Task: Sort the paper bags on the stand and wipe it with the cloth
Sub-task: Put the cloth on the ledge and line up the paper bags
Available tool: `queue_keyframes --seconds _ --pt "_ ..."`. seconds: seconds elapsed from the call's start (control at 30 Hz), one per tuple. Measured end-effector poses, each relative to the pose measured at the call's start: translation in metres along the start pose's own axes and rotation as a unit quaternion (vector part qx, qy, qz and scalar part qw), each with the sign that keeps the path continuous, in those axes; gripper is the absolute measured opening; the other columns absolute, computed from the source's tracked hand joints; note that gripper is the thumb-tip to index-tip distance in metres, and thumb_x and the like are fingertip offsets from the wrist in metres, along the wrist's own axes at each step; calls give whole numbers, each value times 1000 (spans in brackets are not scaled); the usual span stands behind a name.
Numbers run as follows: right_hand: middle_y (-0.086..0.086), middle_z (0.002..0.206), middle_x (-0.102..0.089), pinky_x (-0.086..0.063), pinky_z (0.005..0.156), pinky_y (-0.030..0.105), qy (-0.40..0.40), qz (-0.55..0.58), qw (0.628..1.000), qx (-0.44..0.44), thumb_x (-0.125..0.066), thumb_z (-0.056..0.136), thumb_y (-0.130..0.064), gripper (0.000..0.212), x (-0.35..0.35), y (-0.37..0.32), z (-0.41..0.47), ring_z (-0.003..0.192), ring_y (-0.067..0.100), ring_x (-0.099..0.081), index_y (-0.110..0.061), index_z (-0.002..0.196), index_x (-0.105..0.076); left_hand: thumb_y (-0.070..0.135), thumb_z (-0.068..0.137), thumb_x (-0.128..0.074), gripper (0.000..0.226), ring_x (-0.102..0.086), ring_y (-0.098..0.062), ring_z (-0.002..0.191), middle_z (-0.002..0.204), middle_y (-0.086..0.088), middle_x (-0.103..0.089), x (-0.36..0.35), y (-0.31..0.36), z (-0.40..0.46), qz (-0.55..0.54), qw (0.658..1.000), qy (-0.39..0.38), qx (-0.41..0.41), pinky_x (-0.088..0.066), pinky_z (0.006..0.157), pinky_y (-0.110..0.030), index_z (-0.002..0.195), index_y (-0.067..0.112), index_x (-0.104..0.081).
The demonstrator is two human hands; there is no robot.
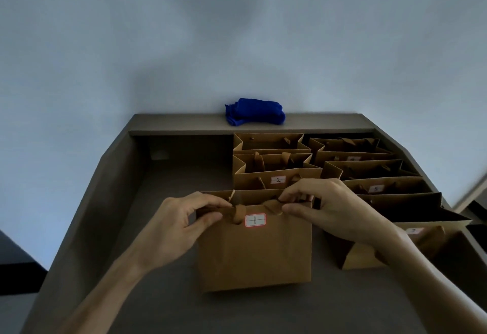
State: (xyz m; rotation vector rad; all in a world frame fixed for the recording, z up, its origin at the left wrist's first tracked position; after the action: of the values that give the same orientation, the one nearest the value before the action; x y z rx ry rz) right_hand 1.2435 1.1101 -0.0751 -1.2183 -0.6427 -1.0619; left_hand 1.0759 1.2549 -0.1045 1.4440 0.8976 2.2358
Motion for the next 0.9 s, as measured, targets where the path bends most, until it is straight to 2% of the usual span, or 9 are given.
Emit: queue_keyframes --seconds 0.13,0.27,0.4,0.5,0.6,0.7,0.73,0.8,0.9 --pt "-17 104 -60 -51 82 15 -29 -31 997 57 -56 92 -39 20 -17 -14 -4 99 -3 -58 -29 107 -66 37 87 -57 23 -59 0 108 109 23 -63 2 9 -13 4 999 -7 -50 -48 90 -16 108 34 -67" --pt "-16 105 -58 -52 78 16 -18 -33 996 76 -51 94 -40 21 -32 -20 -16 95 -2 -56 -28 106 -63 39 91 -54 24 -61 -5 104 104 19 -64 9 25 -7 16 995 42 -87 -51 86 -21 107 27 -67" --pt "-17 107 -57 -52 79 17 -3 -29 997 72 -53 95 -39 19 -32 -19 -19 97 -2 -56 -28 108 -62 50 92 -41 40 -51 3 113 119 19 -56 -5 30 18 75 994 58 -62 -47 95 -25 121 30 -58" --pt "-17 105 -57 -52 79 18 1 -28 998 61 -51 96 -42 21 -30 -19 -16 97 -2 -56 -29 107 -63 41 97 -42 32 -55 3 105 121 14 -57 -19 27 41 81 995 46 -20 -49 89 -20 125 30 -53" --pt "-15 108 -60 -51 82 17 77 -25 996 44 -52 97 -37 21 -11 -11 -4 101 -1 -57 -26 109 -65 29 99 -44 28 -57 3 100 118 12 -60 -30 26 58 90 996 26 -5 -48 78 -12 126 29 -51" --pt "-7 116 -62 -45 88 17 169 -47 984 -26 -57 97 -25 21 14 19 18 109 3 -53 -22 115 -67 29 98 -45 28 -60 3 94 109 12 -63 -38 23 62 100 995 8 12 -51 76 -14 126 29 -50" --pt "-5 122 -61 -41 91 18 167 -66 981 -69 -57 98 -25 24 18 34 27 113 7 -50 -24 120 -65 29 98 -45 29 -62 2 91 106 12 -64 -41 22 62 102 995 2 15 -53 77 -17 126 29 -51" --pt "-3 133 -56 -38 98 27 107 -122 976 -144 -56 98 -30 31 15 65 42 123 16 -45 -27 128 -61 29 98 -45 29 -64 2 89 102 13 -65 -44 20 60 104 994 -3 12 -55 78 -19 126 29 -51" --pt "0 136 -55 -36 105 40 -2 -176 968 -182 -55 99 -32 30 6 85 52 128 24 -41 -28 127 -62 28 98 -46 28 -63 4 88 99 15 -63 -44 19 56 89 996 -5 3 -54 78 -16 125 30 -51"
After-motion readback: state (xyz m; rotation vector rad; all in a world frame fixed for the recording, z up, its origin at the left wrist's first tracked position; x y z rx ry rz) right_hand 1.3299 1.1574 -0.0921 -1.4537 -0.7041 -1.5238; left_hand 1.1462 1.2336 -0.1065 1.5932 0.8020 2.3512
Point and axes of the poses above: each hand's wrist, its own z-axis towards the middle knuckle, its own x-axis out of the back of the hand, y = z × x, the point moved 8 cm from there along z, towards the middle knuckle
